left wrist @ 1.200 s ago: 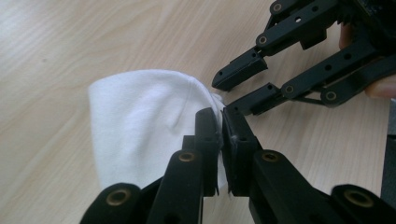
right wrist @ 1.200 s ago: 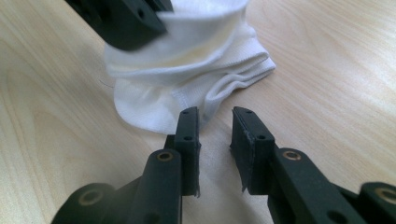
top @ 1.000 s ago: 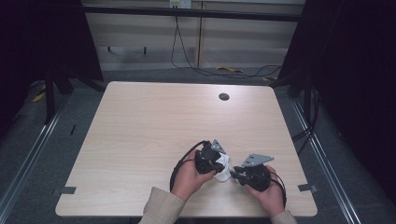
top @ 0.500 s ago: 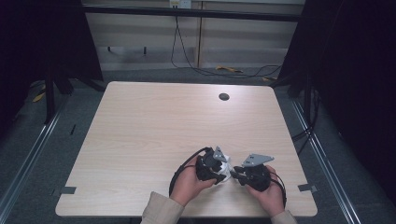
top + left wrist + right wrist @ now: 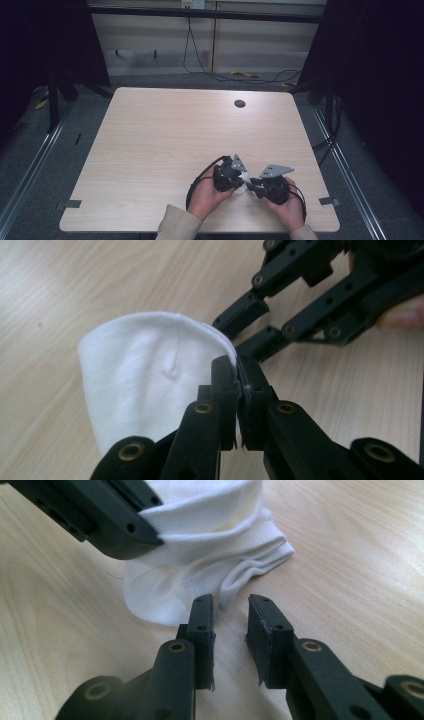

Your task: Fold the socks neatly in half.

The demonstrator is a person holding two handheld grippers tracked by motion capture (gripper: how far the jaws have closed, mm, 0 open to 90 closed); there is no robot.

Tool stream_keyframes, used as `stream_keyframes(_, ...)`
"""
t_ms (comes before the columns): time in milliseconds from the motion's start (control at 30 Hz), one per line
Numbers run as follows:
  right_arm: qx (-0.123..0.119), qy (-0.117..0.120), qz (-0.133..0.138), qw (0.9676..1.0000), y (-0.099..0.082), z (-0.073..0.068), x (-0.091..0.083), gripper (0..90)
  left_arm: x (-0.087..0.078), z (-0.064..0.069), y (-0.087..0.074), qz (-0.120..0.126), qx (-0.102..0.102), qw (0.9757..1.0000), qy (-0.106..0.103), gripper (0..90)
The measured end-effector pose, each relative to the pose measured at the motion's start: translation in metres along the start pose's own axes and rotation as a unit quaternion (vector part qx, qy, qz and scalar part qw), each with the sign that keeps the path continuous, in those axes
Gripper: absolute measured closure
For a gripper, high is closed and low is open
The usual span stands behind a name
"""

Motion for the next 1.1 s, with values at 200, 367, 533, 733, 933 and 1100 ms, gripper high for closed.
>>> stream_keyframes(200,0.005,-0.005,0.002,1.0,-0.001,0.002,-0.001,67.4,0.018,0.003,-0.008,-0.022,-0.007,0.9996,-0.017,87.3)
stream_keyframes(367,0.019,-0.012,0.008,0.9997,-0.003,0.007,-0.003,65.7,0.02,0.005,-0.011,-0.012,-0.019,0.9995,-0.022,73.3)
stream_keyframes(533,0.017,-0.019,0.007,0.9996,-0.004,0.009,-0.004,66.1,-0.005,-0.003,-0.002,0.011,-0.023,0.9996,-0.012,63.4)
stream_keyframes(733,0.018,-0.018,0.008,0.9996,-0.004,0.008,-0.003,66.5,-0.016,-0.027,0.0,0.018,-0.025,0.9984,0.047,72.0)
stream_keyframes(933,0.016,-0.019,0.008,0.9997,-0.004,0.008,-0.003,66.4,0.021,-0.026,-0.007,0.001,-0.014,0.9986,0.052,67.6)
stream_keyframes(1100,0.018,-0.025,0.004,0.9995,-0.005,0.009,-0.007,62.6,0.03,-0.02,-0.012,0.002,0.0,0.9976,0.069,58.0)
Point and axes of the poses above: each handheld gripper's, and its own axes: x roughly forward along the jaws, y roughly out of its top, z roughly to its right, the point moved 5 cm from there along x, roughly forward along the jaws, and after that the axes turned 5 degrees about y, right-handed, at the moved point
